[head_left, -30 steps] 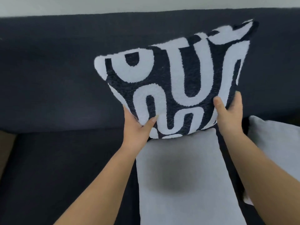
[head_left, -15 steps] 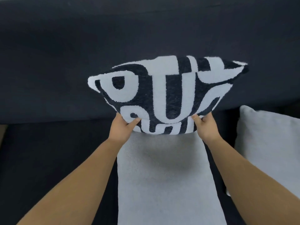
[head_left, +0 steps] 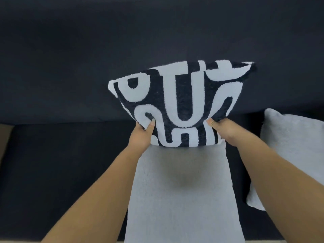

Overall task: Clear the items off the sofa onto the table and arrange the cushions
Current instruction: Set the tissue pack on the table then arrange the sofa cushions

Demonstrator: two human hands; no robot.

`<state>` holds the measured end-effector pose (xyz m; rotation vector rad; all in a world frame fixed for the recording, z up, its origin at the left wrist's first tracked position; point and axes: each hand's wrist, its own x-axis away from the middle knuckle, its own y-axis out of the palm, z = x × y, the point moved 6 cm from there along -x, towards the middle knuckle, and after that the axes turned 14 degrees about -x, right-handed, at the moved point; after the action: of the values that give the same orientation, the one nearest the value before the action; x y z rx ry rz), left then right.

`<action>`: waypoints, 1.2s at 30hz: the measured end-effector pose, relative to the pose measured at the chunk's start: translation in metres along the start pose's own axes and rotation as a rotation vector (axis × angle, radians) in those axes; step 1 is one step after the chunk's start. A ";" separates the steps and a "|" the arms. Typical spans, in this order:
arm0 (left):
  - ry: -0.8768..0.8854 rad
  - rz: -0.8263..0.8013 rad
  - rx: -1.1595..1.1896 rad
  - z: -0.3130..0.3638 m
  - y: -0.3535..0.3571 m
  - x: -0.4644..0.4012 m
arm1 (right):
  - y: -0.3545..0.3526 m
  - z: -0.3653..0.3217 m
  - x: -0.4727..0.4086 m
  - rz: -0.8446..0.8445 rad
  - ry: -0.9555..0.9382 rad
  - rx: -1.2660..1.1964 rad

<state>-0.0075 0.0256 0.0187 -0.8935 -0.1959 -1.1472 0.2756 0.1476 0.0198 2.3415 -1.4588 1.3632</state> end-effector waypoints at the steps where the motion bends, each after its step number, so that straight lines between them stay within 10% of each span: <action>1: 0.006 -0.001 0.018 -0.005 0.004 -0.002 | 0.006 0.005 -0.004 0.027 -0.005 -0.041; 11: 0.046 0.159 0.165 -0.027 -0.001 0.010 | 0.027 0.059 0.019 0.480 -0.131 -0.504; 16: -0.411 -0.061 0.131 -0.087 0.019 0.028 | 0.049 0.101 0.034 0.380 0.138 -0.495; 31: -0.355 -0.420 -0.146 -0.105 -0.009 0.054 | 0.021 0.088 0.055 0.090 0.385 -0.017; 36: -0.290 -0.250 -0.004 -0.097 -0.012 0.058 | 0.018 0.081 0.065 0.181 0.291 -0.124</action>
<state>-0.0208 -0.0846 -0.0064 -1.0587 -0.5552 -1.2443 0.3248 0.0549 0.0094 1.8811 -1.6402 1.5283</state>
